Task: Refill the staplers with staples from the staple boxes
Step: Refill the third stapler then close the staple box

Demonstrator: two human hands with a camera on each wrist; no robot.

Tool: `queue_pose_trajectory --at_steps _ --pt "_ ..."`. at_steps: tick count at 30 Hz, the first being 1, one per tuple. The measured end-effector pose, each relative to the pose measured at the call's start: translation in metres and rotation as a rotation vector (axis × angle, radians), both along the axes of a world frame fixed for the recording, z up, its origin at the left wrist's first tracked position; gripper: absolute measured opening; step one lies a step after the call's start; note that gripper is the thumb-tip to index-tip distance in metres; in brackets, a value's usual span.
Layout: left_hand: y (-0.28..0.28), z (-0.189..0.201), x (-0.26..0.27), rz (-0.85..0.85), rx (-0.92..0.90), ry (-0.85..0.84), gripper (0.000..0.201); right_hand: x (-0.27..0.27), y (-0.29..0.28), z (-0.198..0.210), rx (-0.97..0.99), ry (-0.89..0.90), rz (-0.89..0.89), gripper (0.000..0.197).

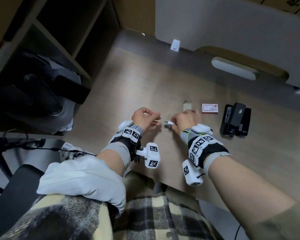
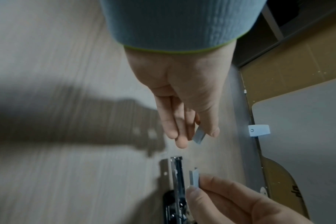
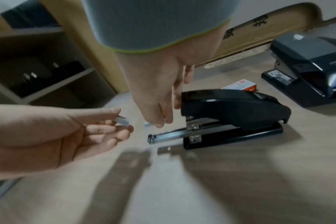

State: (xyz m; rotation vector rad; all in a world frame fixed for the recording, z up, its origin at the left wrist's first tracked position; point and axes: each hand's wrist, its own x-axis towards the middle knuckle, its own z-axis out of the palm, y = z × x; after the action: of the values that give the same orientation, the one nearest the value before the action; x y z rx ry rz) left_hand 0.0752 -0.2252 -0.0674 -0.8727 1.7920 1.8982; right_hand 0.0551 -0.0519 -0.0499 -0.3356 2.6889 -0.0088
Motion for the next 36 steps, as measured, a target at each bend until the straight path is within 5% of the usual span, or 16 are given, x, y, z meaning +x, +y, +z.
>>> queue_pose_trajectory --at_steps 10,24,30,36 --pt "-0.023 -0.019 -0.003 -0.212 0.002 -0.129 0.008 0.009 -0.021 -0.016 0.166 0.089 0.012 0.014" --pt "-0.012 -0.024 -0.011 -0.45 -0.008 -0.133 0.012 0.014 -0.022 -0.023 0.19 0.169 0.037 0.014" --pt "-0.02 -0.02 -0.017 -0.402 -0.006 -0.094 0.016 0.017 -0.021 -0.023 -0.048 0.218 -0.087 0.037" --pt "-0.006 -0.01 -0.03 -0.335 0.006 -0.095 0.022 0.014 -0.023 -0.008 -0.32 0.251 -0.175 0.032"
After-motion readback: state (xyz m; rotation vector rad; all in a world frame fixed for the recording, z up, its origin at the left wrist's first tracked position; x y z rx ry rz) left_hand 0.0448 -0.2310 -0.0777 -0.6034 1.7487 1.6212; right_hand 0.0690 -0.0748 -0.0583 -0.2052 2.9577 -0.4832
